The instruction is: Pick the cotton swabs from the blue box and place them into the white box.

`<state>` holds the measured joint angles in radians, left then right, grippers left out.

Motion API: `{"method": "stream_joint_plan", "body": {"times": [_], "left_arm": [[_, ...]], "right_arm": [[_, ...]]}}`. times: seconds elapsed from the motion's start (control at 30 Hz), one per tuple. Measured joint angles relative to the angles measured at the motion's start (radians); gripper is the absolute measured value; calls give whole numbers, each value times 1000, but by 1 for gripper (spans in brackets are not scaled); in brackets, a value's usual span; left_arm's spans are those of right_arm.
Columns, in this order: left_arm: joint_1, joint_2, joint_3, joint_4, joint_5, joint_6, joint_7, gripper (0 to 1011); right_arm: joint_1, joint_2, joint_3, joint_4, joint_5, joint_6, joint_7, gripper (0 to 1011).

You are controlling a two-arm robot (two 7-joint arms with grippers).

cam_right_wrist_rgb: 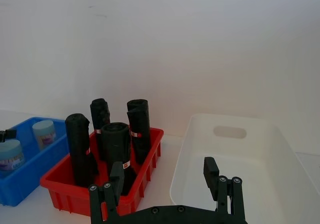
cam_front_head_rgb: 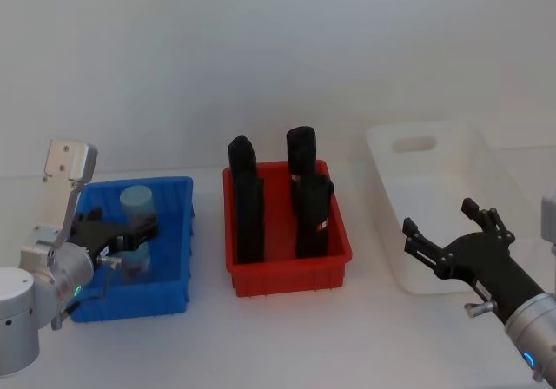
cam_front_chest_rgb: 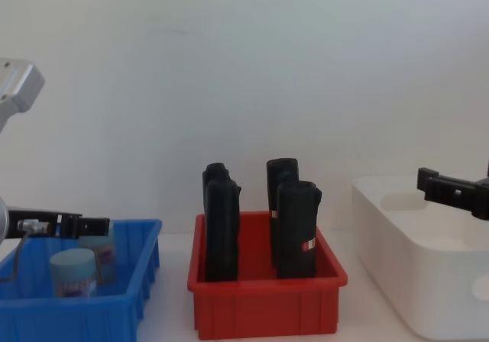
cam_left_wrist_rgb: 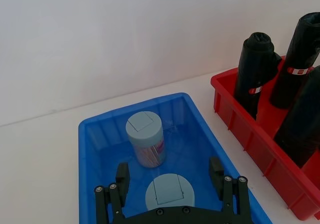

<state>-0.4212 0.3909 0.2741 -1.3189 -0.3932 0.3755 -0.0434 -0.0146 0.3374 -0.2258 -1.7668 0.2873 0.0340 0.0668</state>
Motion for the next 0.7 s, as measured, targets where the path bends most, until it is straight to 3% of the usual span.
{"method": "stream_joint_plan", "body": {"times": [0.7], "left_arm": [[-19, -11, -4, 71, -23, 11, -74, 1004]], "right_arm": [[0, 0, 0, 0, 0, 0, 0, 1002]]}}
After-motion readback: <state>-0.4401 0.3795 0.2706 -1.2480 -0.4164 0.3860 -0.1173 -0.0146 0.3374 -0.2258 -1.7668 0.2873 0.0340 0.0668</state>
